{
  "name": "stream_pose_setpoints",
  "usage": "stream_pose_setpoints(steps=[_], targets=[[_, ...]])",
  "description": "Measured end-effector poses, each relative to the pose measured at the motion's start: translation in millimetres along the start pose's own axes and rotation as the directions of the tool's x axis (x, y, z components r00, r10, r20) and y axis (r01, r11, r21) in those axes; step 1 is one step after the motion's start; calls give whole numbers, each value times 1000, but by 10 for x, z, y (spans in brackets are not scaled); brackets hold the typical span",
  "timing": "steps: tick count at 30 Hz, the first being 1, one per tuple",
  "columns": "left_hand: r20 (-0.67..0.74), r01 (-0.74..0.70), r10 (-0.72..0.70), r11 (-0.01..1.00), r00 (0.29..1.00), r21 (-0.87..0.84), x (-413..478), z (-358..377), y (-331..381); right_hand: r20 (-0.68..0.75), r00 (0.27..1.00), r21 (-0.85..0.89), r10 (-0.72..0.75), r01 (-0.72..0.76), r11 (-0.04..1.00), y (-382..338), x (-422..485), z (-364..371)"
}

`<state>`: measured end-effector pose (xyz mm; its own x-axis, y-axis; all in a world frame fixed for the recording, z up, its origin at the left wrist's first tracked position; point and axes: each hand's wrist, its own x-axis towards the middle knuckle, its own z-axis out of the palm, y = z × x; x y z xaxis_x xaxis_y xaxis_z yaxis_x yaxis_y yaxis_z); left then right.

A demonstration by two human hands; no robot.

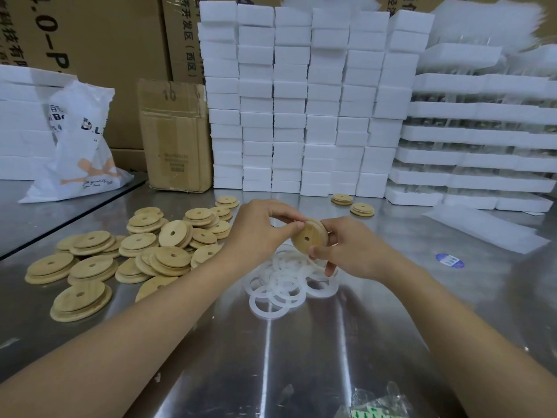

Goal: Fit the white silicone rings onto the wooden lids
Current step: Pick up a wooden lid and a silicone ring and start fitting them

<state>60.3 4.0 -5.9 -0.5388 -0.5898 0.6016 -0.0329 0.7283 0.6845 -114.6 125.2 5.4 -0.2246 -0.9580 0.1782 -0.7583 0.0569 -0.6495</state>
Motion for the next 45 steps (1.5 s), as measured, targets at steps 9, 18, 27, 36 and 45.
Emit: stream_pose_setpoints(steps=[9, 18, 27, 36, 45], targets=[[184, 61, -38, 991, 982, -121, 47, -60, -50, 24, 1000, 58, -18, 16, 998, 1, -7, -6], [153, 388, -358, 817, 921, -426, 44, -101, -6, -175, 983, 251, -51, 95, 963, -46, -24, -51], [152, 412, -390, 768, 908, -491, -4, -4, 9, -265, 959, 110, -103, 136, 984, 93, 40, 31], [205, -43, -19, 955, 979, 293, -114, 96, -115, -412, 907, 71, 92, -68, 995, 484, 159, -72], [535, -182, -149, 837, 832, 516, -200, 123, -154, -377, 888, -285, 263, -382, 879, 804, 112, -184]])
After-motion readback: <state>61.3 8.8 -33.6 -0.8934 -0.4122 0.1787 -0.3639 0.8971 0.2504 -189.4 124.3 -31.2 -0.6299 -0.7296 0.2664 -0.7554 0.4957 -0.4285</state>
